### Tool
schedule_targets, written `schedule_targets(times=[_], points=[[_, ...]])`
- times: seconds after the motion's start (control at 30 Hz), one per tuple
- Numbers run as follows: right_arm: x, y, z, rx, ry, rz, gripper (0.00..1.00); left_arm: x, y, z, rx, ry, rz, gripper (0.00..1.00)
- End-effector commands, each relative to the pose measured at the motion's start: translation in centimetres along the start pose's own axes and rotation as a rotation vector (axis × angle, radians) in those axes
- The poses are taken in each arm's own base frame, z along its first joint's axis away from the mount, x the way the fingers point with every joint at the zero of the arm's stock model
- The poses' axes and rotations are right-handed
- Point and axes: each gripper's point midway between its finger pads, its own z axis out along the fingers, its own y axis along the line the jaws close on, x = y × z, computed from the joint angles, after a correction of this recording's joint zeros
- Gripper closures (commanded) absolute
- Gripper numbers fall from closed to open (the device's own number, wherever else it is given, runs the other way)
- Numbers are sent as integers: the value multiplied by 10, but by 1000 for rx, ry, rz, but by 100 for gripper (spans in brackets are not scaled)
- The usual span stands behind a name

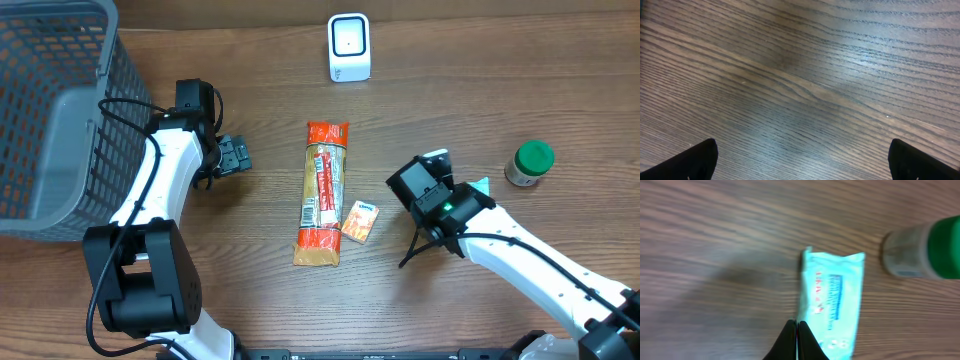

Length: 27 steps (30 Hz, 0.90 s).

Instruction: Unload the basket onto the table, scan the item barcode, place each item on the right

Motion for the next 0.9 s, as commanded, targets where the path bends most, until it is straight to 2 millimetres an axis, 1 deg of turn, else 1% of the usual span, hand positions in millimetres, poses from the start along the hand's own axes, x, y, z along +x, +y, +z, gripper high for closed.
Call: schedule_targets(times=[0.0, 0.03, 0.07, 0.1, 0.17, 0.2, 0.27, 0.33, 0.4, 0.43, 0.53, 0.63, 0.77, 0.87], points=[[-3, -3, -1, -43, 14, 101, 96, 0, 0, -1, 8, -1, -1, 0], [-1, -6, 2, -59, 36, 123, 96, 0, 0, -1, 8, -1, -1, 0], [1, -7, 5, -82, 59, 144, 92, 0, 0, -1, 8, -1, -1, 0], [3, -9, 8, -117, 89, 163, 86, 0, 0, -1, 8, -1, -1, 0], [7, -11, 13, -204, 138, 171, 69, 0, 0, -1, 8, -1, -1, 0], [8, -11, 15, -247, 155, 167, 61, 0, 0, -1, 8, -1, -1, 0], [10, -13, 17, -353, 180, 141, 51, 0, 0, -1, 8, -1, -1, 0], [11, -24, 21, -407, 196, 171, 51, 0, 0, -1, 8, -1, -1, 0], [12, -39, 26, -405, 210, 233, 51, 0, 0, -1, 8, -1, -1, 0], [15, -51, 30, -392, 219, 263, 52, 0, 0, -1, 8, -1, -1, 0], [19, -68, 36, -391, 223, 279, 52, 0, 0, -1, 8, -1, -1, 0], [18, -69, 39, -450, 215, 288, 52, 0, 0, -1, 8, -1, -1, 0], [20, -68, 49, -447, 208, 251, 52, 0, 0, -1, 8, -1, -1, 0], [25, -66, 61, -434, 219, 247, 52, 0, 0, -1, 8, -1, -1, 0]])
